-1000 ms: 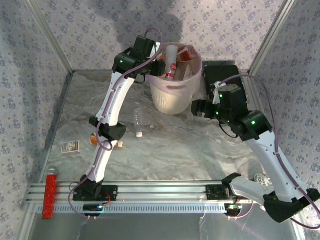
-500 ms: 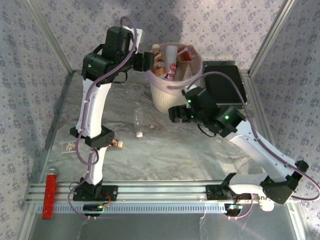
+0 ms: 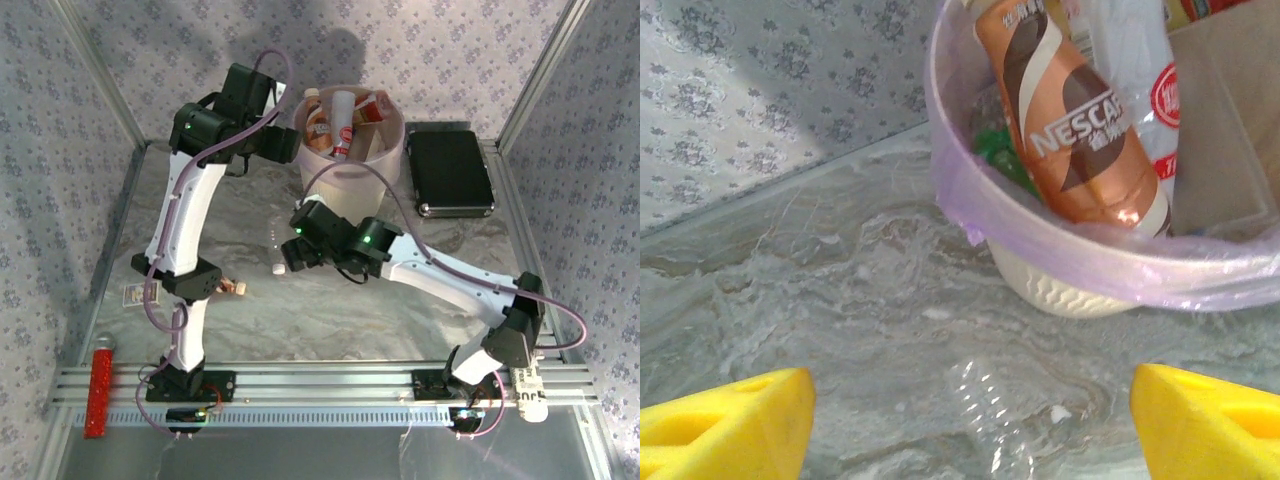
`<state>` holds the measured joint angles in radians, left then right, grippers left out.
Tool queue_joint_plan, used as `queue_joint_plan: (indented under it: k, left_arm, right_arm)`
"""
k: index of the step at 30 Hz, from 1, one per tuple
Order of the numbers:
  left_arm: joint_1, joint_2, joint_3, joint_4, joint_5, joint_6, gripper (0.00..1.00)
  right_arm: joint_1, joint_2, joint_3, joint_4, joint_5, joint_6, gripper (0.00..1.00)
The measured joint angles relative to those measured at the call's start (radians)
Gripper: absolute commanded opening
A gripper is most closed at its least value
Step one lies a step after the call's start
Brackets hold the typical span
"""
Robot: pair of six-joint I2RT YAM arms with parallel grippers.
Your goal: Put the plastic bottles in the bin
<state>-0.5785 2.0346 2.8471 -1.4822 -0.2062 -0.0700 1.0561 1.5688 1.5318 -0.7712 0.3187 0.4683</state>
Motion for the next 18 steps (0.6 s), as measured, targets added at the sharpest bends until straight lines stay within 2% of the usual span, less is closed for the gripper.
queue_joint_plan:
  k: [2, 4, 5, 8, 10, 13, 18]
  left_arm:
    - [0.0, -0.034, -0.047, 0.0, -0.006, 0.007, 0.84]
    - [0.0, -0.103, -0.165, 0.038, -0.019, 0.011, 0.84]
    - [0.0, -0.151, -0.258, 0.076, -0.024, 0.016, 0.83]
    - [0.018, -0.374, -0.684, 0.274, -0.008, 0.016, 0.83]
    - [0.069, -0.493, -0.889, 0.349, 0.021, -0.002, 0.83]
    - [0.154, -0.592, -1.054, 0.434, 0.035, -0.028, 0.83]
    - [0.235, -0.73, -1.256, 0.525, 0.076, -0.078, 0.83]
  right_arm:
    - [0.008, 0.027, 0.011, 0.013, 0.0, 0.008, 0.95]
    - [0.013, 0.055, 0.02, 0.026, -0.001, 0.016, 0.95]
    - [0.014, 0.066, 0.024, 0.031, -0.001, 0.02, 0.95]
    - [0.018, 0.103, 0.028, 0.048, -0.001, 0.034, 0.95]
    - [0.018, 0.129, 0.028, 0.06, -0.003, 0.041, 0.94]
    - [0.018, 0.185, 0.042, 0.076, -0.016, 0.048, 0.93]
    - [0.013, 0.319, 0.104, 0.105, -0.039, 0.055, 0.9]
